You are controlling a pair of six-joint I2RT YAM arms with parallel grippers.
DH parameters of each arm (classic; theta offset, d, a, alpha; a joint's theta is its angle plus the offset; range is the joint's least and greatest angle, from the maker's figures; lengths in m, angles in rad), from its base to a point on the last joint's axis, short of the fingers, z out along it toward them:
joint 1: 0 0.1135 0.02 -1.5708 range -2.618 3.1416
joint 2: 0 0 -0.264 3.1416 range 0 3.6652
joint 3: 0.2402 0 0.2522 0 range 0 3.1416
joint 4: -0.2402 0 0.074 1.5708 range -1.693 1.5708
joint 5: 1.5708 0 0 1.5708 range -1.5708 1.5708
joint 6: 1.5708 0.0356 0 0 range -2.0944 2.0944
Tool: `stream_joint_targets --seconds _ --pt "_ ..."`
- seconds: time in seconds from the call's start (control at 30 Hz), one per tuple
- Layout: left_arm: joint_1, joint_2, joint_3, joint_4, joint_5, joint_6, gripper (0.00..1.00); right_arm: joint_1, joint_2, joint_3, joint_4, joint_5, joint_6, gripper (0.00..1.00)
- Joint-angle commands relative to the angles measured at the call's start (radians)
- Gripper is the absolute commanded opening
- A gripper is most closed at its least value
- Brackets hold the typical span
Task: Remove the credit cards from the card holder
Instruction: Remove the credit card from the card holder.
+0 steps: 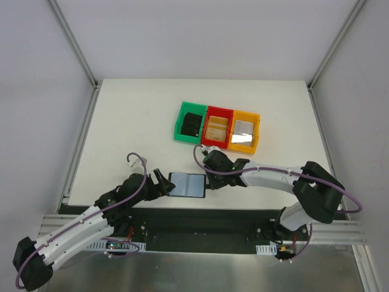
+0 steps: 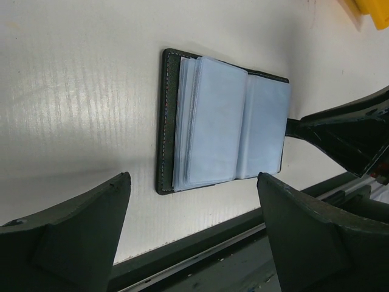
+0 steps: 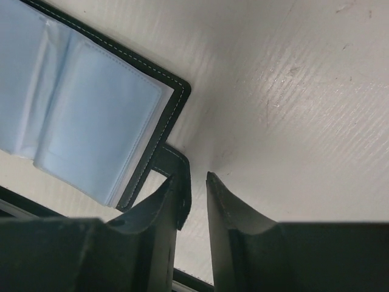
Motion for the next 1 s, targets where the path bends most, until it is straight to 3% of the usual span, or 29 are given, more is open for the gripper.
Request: stream_joint_targets --seconds 0.0,0.17,0.3,0.97 --pt "-0.004 0.015 0.019 0.006 0.013 0.011 0.82 0.007 -0.009 0.004 -0.011 -0.003 0.019 0.2" --pt "-0.004 0.072 0.045 0.006 0.012 0.025 0.7 0.013 -0.025 0.006 -0.029 0.017 0.008 0.0" --pt "-0.002 0.143 0.101 0.011 0.021 0.053 0.64 0.027 -0.033 0.006 -0.04 0.024 0.006 0.0" --pt "-0.002 0.385 0.128 0.253 0.165 0.085 0.57 0.038 -0.056 0.009 -0.042 0.026 0.005 0.0"
